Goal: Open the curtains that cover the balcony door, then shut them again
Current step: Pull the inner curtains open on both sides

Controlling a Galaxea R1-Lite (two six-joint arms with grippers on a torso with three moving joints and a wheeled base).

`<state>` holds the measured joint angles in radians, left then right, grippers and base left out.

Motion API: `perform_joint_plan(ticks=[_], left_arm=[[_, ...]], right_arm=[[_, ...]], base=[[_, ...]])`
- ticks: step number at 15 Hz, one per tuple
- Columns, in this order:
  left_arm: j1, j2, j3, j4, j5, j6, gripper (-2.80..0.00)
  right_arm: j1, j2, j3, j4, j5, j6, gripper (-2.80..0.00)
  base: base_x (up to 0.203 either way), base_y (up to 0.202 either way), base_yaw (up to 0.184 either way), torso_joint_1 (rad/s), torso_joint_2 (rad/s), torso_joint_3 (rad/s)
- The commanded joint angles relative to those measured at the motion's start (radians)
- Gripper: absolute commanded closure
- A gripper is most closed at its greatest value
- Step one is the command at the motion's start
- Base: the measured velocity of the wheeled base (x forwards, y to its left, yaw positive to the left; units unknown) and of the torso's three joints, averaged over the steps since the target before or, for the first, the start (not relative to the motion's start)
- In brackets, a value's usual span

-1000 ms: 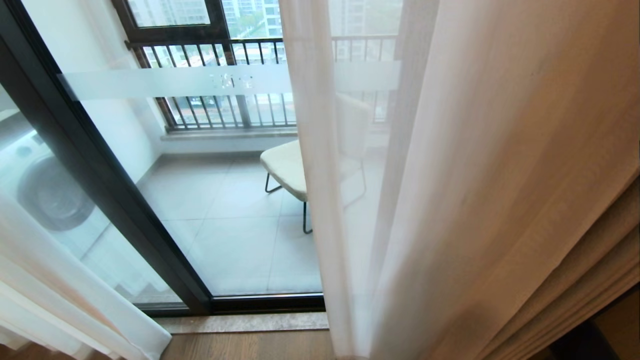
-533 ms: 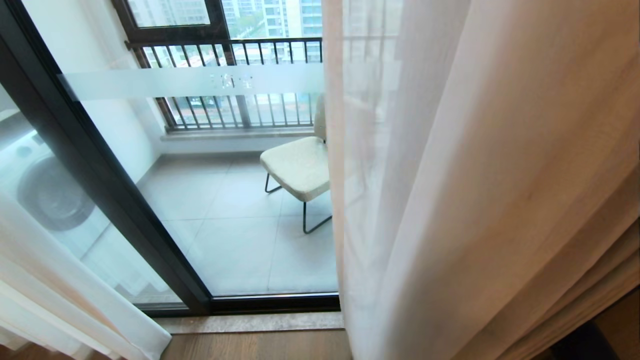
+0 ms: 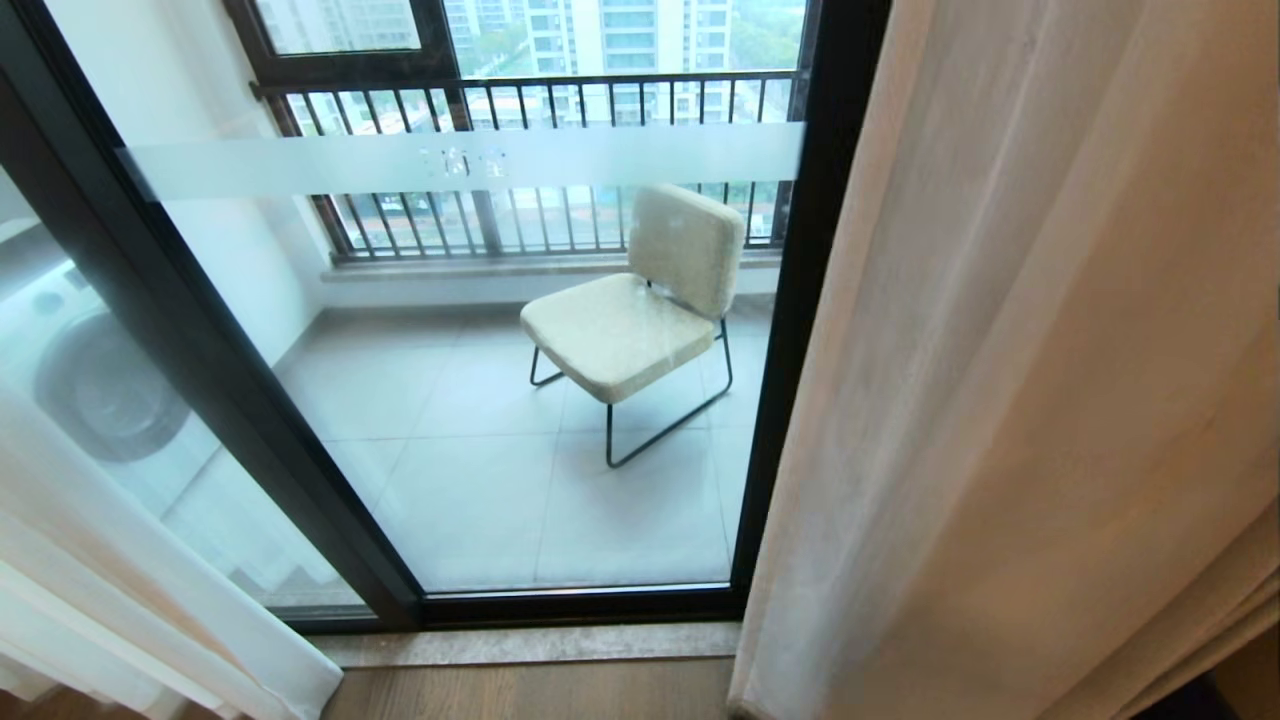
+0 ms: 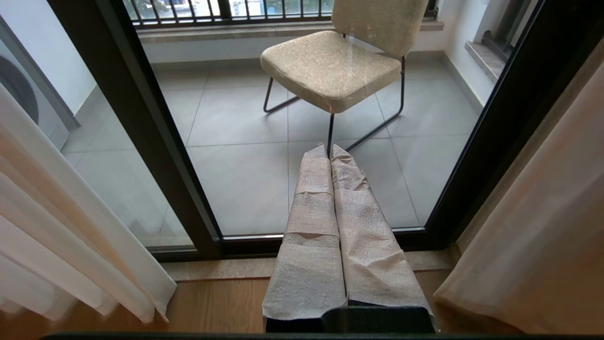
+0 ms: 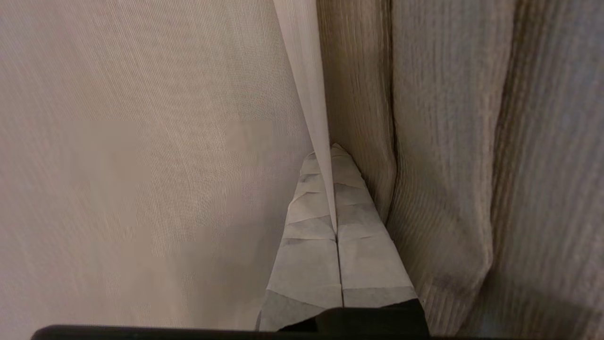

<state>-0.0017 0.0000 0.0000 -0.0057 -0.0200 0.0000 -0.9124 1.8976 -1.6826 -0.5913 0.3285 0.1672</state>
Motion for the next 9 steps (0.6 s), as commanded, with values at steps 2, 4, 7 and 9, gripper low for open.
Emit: perform_joint_plan(ticks=[2,4,7,9], left_arm=[[-0.001,0.000,0.000,0.000,0.000,0.000,0.00],[0.000,0.000,0.000,0.000,0.000,0.000,0.00],[0.000,0.000,0.000,0.000,0.000,0.000,0.00],[0.000,0.000,0.000,0.000,0.000,0.000,0.00]], right_arm=[[-0.011,0.036,-0.008,-0.001,0.001,-0.003,0.00],[-0.011,0.027,-0.008,-0.003,0.004,-0.005,0.00],[-0.007,-0.018,0.011,-0.001,0.041,-0.006,0.00],[-0.005,-0.078,0.063,-0.002,0.102,-0.006,0.00]], base=[[0.000,0.000,0.000,0.000,0.00,0.000],[0.000,0.000,0.000,0.000,0.00,0.000],[0.000,0.000,0.000,0.000,0.00,0.000],[0.000,0.000,0.000,0.000,0.00,0.000]])
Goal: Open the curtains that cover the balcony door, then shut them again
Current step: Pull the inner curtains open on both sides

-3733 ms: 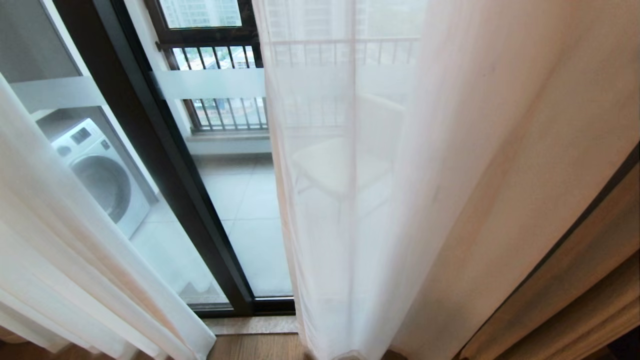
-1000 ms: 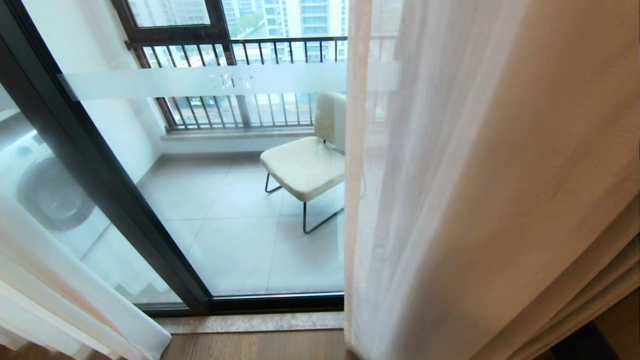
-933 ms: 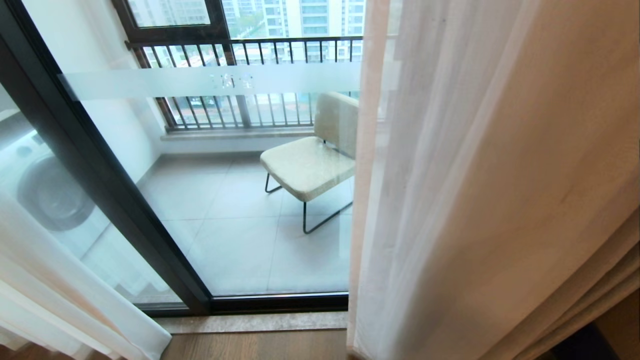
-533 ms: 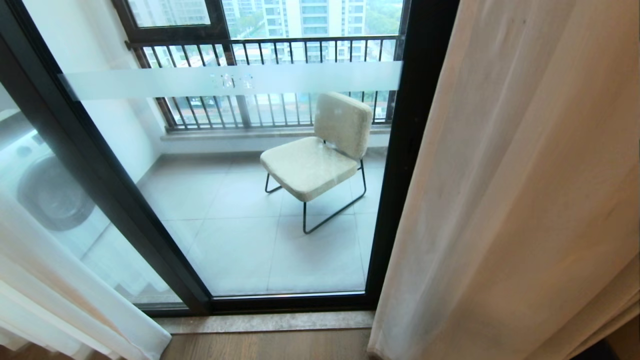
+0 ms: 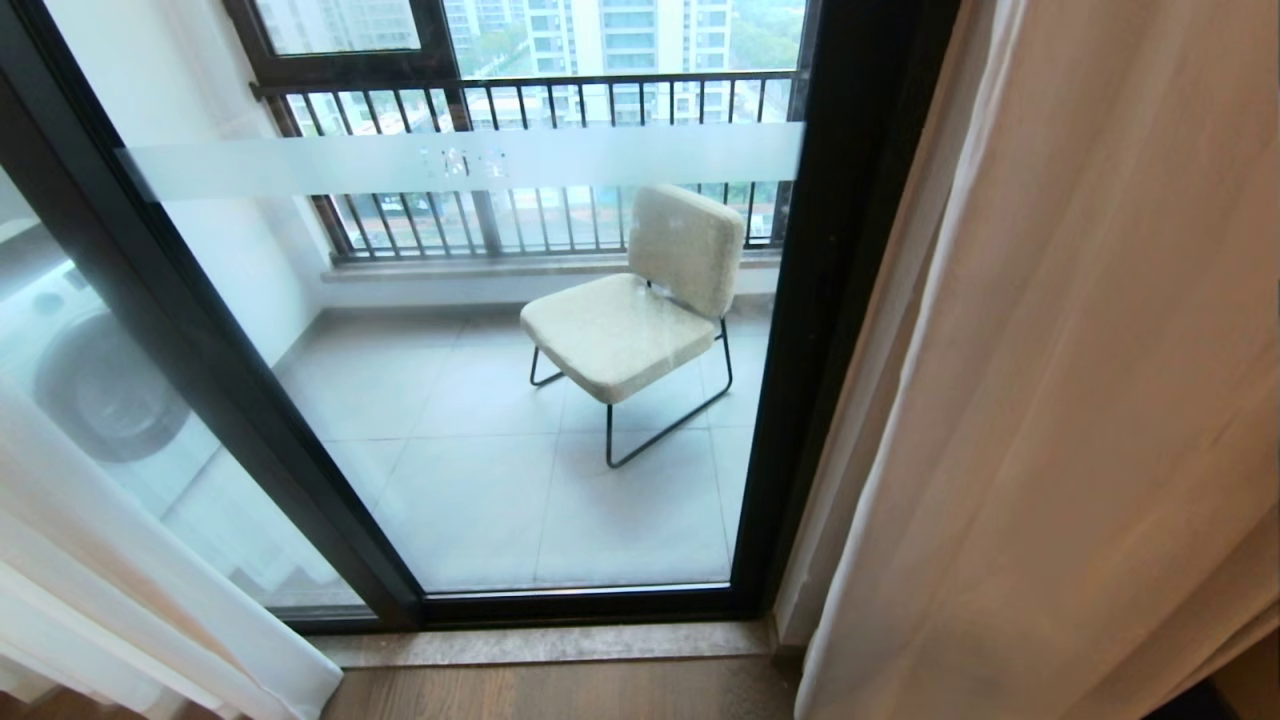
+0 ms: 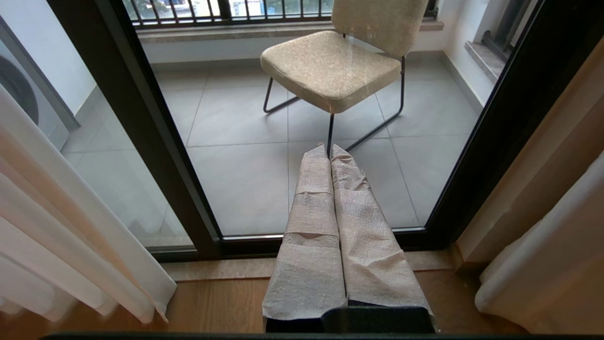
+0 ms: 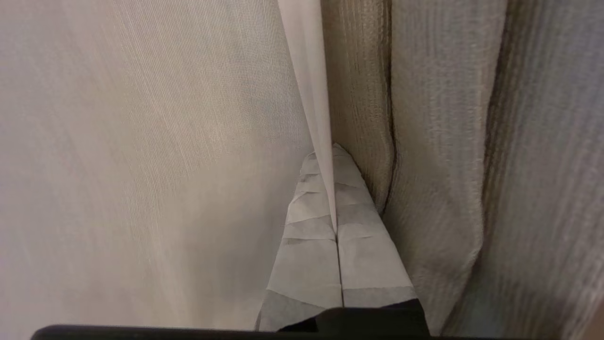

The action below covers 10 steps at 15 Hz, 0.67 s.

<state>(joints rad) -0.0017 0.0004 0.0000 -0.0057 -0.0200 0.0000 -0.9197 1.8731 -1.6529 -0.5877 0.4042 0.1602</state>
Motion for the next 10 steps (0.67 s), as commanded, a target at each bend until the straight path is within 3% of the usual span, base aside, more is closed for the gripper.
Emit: perform_joint_plan(ticks=[1,6,10], left_arm=[[0.000,0.000,0.000,0.000,0.000,0.000,0.00],[0.000,0.000,0.000,0.000,0.000,0.000,0.00],[-0.001,0.000,0.000,0.000,0.000,0.000,0.00]], right_arm=[[0.006,-0.090,0.067,-0.005,0.051,0.002,0.00],[0.062,-0.343,0.306,-0.004,0.206,0.012,0.00],[0.191,-0.583,0.527,-0.001,0.258,0.024,0.00]], base=[[0.000,0.000,0.000,0.000,0.00,0.000],[0.000,0.000,0.000,0.000,0.00,0.000],[0.000,0.000,0.000,0.000,0.00,0.000]])
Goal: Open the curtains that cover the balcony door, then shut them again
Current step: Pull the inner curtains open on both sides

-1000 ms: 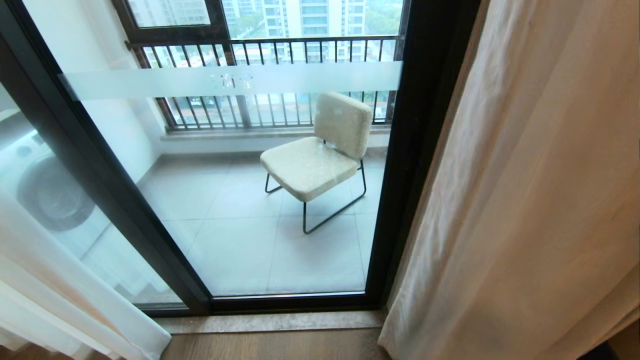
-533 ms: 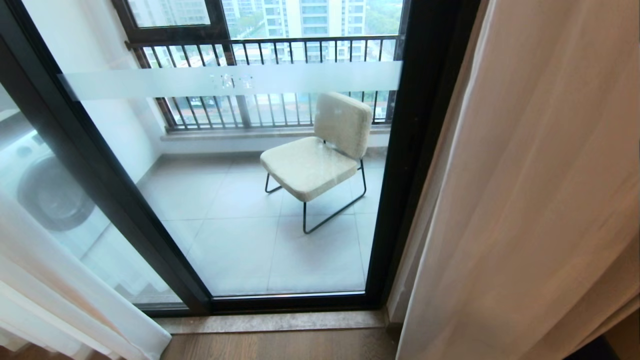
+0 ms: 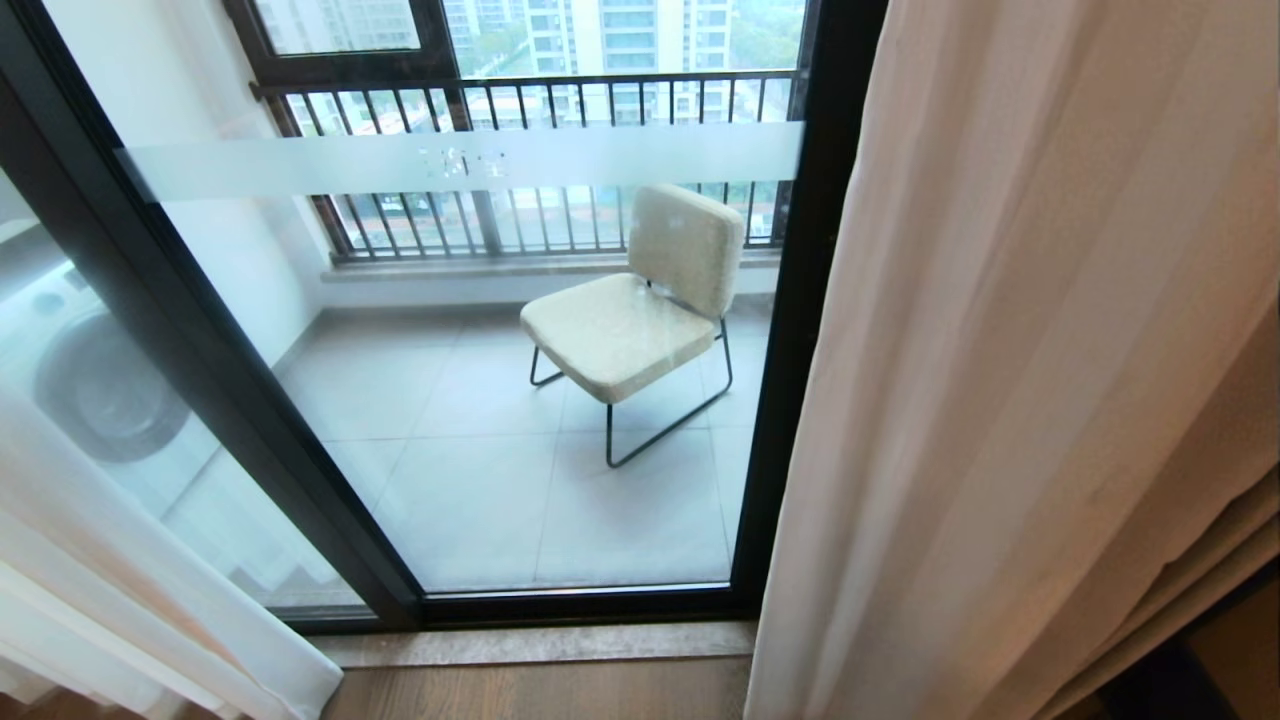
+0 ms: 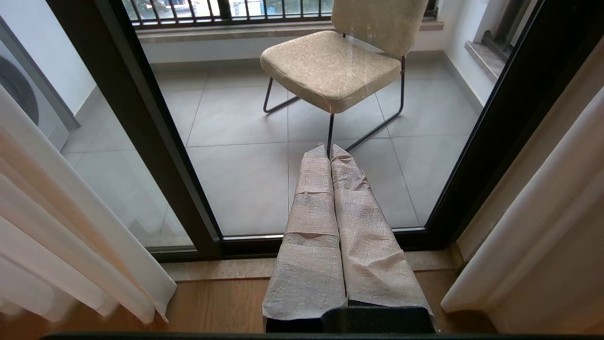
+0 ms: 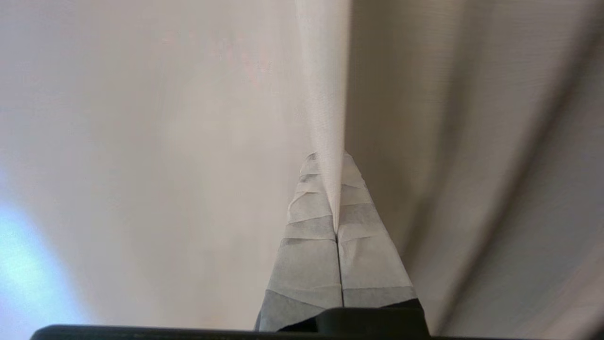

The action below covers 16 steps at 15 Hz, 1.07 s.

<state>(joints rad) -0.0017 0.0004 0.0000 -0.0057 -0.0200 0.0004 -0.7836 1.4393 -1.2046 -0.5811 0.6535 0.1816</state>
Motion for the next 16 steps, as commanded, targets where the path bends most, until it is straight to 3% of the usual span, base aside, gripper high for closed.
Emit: perform_joint_plan(ticks=[1,4,8,9,16], left_arm=[[0.000,0.000,0.000,0.000,0.000,0.000,0.00],[0.000,0.000,0.000,0.000,0.000,0.000,0.00],[-0.001,0.000,0.000,0.000,0.000,0.000,0.00],[0.000,0.000,0.000,0.000,0.000,0.000,0.00],[0.000,0.000,0.000,0.000,0.000,0.000,0.00]], right_arm=[[0.103,-0.200,0.125,-0.005,0.012,0.005,0.00],[0.210,-0.301,0.234,0.000,0.015,0.005,0.00],[0.238,-0.329,0.258,0.007,0.015,0.006,0.00],[0.238,-0.329,0.258,0.007,0.015,0.006,-2.80],[0.238,-0.361,0.267,0.006,0.007,0.006,-2.80]], base=[[0.000,0.000,0.000,0.000,0.00,0.000],[0.000,0.000,0.000,0.000,0.00,0.000],[0.000,0.000,0.000,0.000,0.00,0.000],[0.000,0.000,0.000,0.000,0.00,0.000],[0.000,0.000,0.000,0.000,0.00,0.000]])
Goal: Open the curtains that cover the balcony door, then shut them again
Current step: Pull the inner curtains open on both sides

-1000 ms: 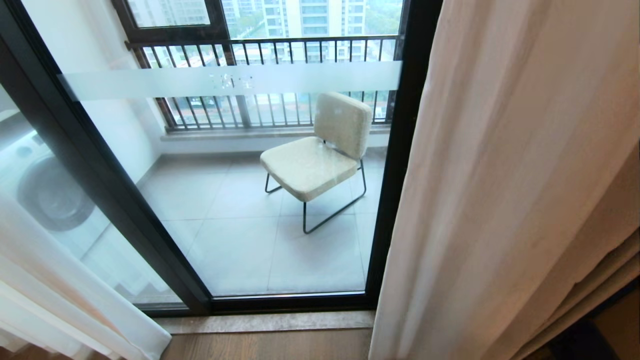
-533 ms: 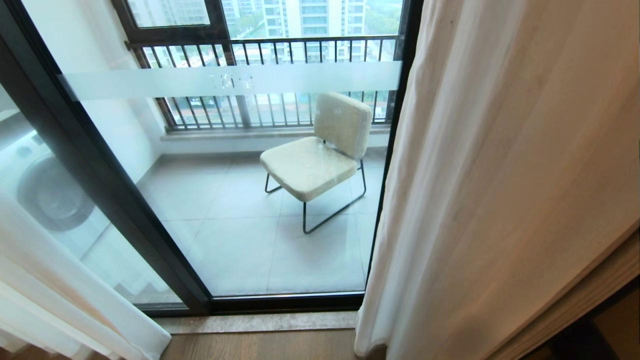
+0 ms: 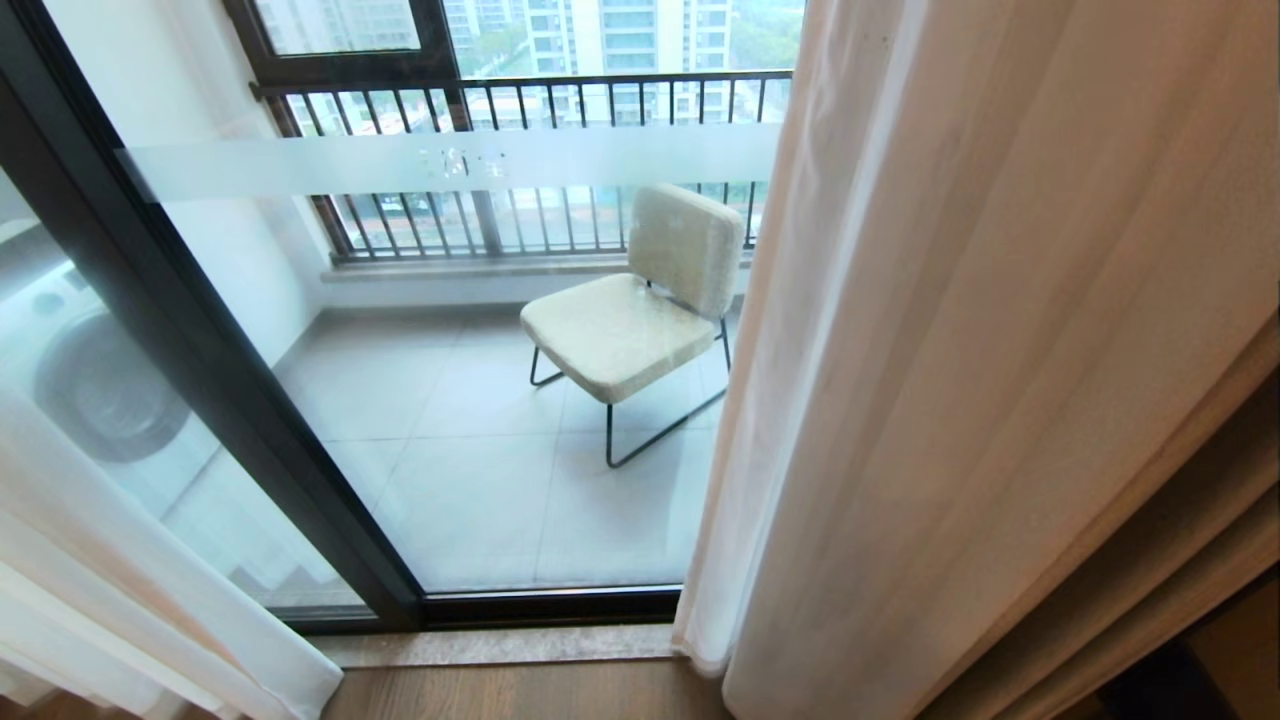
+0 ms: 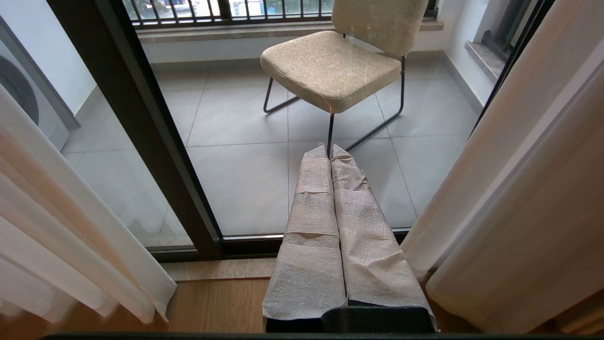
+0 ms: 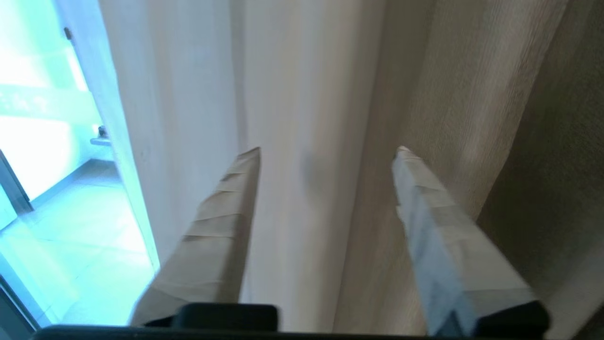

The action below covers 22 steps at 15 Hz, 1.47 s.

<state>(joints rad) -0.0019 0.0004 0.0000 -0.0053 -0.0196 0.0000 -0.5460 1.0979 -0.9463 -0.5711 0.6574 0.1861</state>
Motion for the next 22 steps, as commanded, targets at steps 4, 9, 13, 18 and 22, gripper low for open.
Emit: perform_joint_plan(ticks=[4,9,13,18,22], left_arm=[[0.000,0.000,0.000,-0.001,0.000,0.000,0.00],[0.000,0.000,0.000,-0.001,0.000,0.000,0.00],[0.000,0.000,0.000,-0.001,0.000,0.000,0.00],[0.000,0.000,0.000,-0.001,0.000,0.000,0.00],[-0.001,0.000,0.000,-0.001,0.000,0.000,0.00]], right_arm=[[0.004,-0.124,0.100,-0.001,0.004,0.002,-2.80],[0.109,-0.275,0.246,-0.002,-0.002,-0.002,-2.80],[0.190,-0.329,0.292,-0.004,-0.004,-0.005,0.00],[0.319,-0.343,0.303,-0.006,-0.023,-0.006,0.00],[0.496,-0.309,0.292,-0.008,-0.093,-0.045,0.00]], base=[[0.000,0.000,0.000,0.000,0.00,0.000],[0.000,0.000,0.000,0.000,0.00,0.000],[0.000,0.000,0.000,0.000,0.00,0.000],[0.000,0.000,0.000,0.000,0.00,0.000],[0.000,0.000,0.000,0.000,0.00,0.000]])
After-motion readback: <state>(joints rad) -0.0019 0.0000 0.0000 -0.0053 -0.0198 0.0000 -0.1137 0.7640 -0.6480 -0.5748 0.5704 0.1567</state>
